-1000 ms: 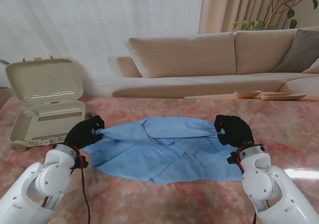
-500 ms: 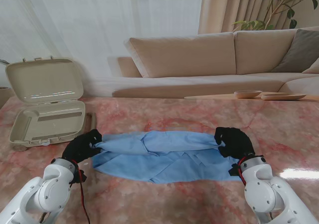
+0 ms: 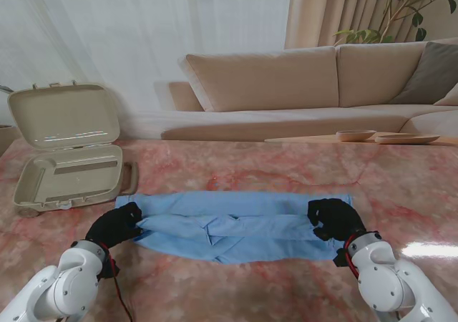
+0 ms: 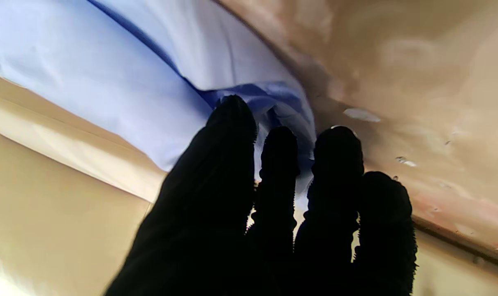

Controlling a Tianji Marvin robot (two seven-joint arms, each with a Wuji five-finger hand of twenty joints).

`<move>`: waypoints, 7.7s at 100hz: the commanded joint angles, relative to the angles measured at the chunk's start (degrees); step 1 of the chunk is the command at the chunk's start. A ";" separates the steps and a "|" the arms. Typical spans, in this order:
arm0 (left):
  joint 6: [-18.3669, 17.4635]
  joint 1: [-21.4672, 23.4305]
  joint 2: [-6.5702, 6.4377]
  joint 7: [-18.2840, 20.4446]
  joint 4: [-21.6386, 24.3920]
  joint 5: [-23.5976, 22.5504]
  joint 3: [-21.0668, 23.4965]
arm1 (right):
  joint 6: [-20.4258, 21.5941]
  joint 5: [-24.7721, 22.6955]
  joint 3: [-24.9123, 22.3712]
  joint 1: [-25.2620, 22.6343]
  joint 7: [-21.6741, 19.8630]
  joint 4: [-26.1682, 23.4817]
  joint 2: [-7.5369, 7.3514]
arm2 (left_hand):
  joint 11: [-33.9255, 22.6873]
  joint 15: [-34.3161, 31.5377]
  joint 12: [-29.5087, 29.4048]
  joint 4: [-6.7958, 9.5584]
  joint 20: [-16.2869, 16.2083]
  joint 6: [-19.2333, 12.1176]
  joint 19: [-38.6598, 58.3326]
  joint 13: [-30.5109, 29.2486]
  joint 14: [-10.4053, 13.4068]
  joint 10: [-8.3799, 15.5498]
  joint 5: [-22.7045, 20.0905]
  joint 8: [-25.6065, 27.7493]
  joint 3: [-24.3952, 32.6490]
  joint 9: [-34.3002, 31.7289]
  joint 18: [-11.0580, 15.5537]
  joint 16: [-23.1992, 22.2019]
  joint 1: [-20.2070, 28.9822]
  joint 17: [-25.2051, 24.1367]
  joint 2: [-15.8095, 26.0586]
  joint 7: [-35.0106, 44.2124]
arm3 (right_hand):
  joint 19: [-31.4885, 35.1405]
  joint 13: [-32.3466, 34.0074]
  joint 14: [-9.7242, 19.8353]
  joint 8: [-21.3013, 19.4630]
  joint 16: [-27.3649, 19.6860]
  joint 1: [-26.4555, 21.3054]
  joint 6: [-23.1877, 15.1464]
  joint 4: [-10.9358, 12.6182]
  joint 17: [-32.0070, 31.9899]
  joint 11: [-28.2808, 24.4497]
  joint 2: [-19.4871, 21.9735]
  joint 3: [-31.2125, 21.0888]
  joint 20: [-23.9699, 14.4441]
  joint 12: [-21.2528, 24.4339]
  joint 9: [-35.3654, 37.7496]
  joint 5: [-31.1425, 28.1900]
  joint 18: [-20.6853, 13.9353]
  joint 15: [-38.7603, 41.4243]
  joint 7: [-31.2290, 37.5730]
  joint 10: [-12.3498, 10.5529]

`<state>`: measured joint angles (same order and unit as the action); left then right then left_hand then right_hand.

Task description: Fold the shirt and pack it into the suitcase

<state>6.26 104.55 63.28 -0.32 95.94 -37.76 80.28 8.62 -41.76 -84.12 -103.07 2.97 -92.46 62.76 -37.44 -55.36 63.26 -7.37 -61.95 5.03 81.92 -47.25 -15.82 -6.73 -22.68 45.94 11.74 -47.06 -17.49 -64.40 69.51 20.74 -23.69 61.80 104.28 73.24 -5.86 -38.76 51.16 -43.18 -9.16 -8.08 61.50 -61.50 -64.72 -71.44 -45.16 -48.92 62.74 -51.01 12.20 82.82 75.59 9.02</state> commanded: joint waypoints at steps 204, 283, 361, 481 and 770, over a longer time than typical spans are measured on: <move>-0.46 0.35 -2.42 15.67 3.64 9.86 -0.88 | -1.89 0.40 -1.00 -1.94 -14.35 -2.60 -2.42 | 8.90 16.86 -18.87 4.30 11.46 -0.57 -15.24 11.91 -3.90 -3.96 -4.09 -7.54 -11.16 7.63 -3.85 12.57 3.17 -11.76 7.78 -10.80 | -25.13 -10.38 -5.80 1.21 -12.66 18.58 6.41 -1.04 -0.85 18.12 19.54 17.43 -3.50 9.91 -6.43 -0.37 -4.23 -37.74 -22.18 1.75; -3.40 -4.76 -2.35 15.63 -3.68 13.08 -5.02 | -5.88 -2.97 -5.02 -5.26 -20.41 -3.11 -3.34 | 9.01 17.54 -19.46 4.69 12.73 -0.47 -17.52 12.77 -3.66 -4.07 -3.83 -8.42 -10.96 8.29 -3.49 13.15 4.12 -12.89 7.63 -10.66 | -25.71 -10.19 -6.73 1.00 -12.50 18.98 7.21 -0.28 -26.60 18.95 21.30 18.03 3.16 10.45 -5.66 -1.85 7.74 -38.03 -24.23 2.44; -3.80 -1.09 -1.63 12.64 2.81 13.19 -1.19 | -20.14 -8.91 -5.65 -4.43 -14.70 -9.84 -1.88 | 8.74 18.54 -23.05 4.71 13.81 0.72 -18.36 13.50 -3.85 -4.45 -4.50 -15.87 -11.34 9.80 -3.73 13.99 2.65 -13.42 8.68 -20.00 | -29.79 -25.49 -10.39 0.23 -15.18 24.68 18.21 4.91 -35.90 31.99 29.48 26.57 2.69 17.26 -24.36 12.62 7.06 -47.36 -51.68 8.26; -1.43 -4.69 -1.19 12.04 0.40 16.24 -4.36 | -35.98 -26.77 -0.60 0.82 -30.64 -4.52 -3.76 | 8.32 18.16 -23.61 4.82 13.72 1.78 -18.49 13.37 -4.08 -4.58 -6.00 -18.10 -11.14 9.79 -4.08 13.66 1.75 -13.56 10.29 -26.79 | -42.12 -42.31 -11.88 2.29 -22.29 30.73 28.08 4.85 -14.84 40.42 34.68 33.22 -5.81 26.38 -36.47 18.11 -12.38 -61.82 -62.53 12.25; -1.17 -4.89 -0.74 10.76 -1.77 18.34 -5.62 | -39.43 -11.35 4.67 3.43 -16.44 -1.10 -2.44 | 8.72 16.46 -20.47 4.46 13.32 1.87 -17.38 11.93 -4.14 -4.51 -7.56 -18.67 -10.57 7.80 -4.36 12.89 2.81 -12.53 8.52 -24.44 | -6.15 -4.45 -7.65 -5.98 -11.39 14.77 12.90 3.10 -11.15 6.78 15.50 16.25 10.22 1.43 -2.87 6.27 4.45 -20.51 -17.43 3.08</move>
<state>5.00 99.31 62.37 10.41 94.66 -19.50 74.89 -30.97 -52.23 -79.30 -98.24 -13.79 -93.17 60.12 -28.35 -37.59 42.00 -3.68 -48.74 6.24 63.93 -36.01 -18.76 -11.00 -29.31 28.00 2.20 -38.55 -20.21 -51.37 70.19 7.98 -15.53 36.48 97.72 69.49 -11.43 -41.36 40.49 -34.65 1.85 -4.42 52.03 -55.81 -53.35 -58.80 -35.81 -47.27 62.55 -45.18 16.13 63.56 63.84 9.48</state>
